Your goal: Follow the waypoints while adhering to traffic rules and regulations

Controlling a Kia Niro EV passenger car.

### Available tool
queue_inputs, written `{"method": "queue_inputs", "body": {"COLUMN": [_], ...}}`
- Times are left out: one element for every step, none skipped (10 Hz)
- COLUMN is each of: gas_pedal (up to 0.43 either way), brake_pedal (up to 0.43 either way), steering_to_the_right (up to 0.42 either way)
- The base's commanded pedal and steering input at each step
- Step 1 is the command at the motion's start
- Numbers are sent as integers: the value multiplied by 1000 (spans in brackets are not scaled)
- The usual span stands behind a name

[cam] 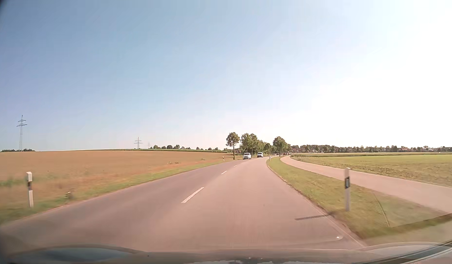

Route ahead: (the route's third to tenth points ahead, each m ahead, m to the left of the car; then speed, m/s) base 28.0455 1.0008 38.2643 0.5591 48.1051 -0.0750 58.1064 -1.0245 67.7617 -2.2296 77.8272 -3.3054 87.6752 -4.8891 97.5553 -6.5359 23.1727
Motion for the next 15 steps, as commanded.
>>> {"method": "queue_inputs", "body": {"gas_pedal": [189, 189, 189, 189, 189, 189, 189, 189, 189, 189, 189, 189, 189, 189, 189], "brake_pedal": [12, 12, 12, 12, 12, 12, 12, 12, 12, 12, 12, 12, 12, 12, 12], "steering_to_the_right": [16, 15, 15, 16, 15, 15, 13, 11, 11, 11, 10, 10, 10, 10, 10]}}
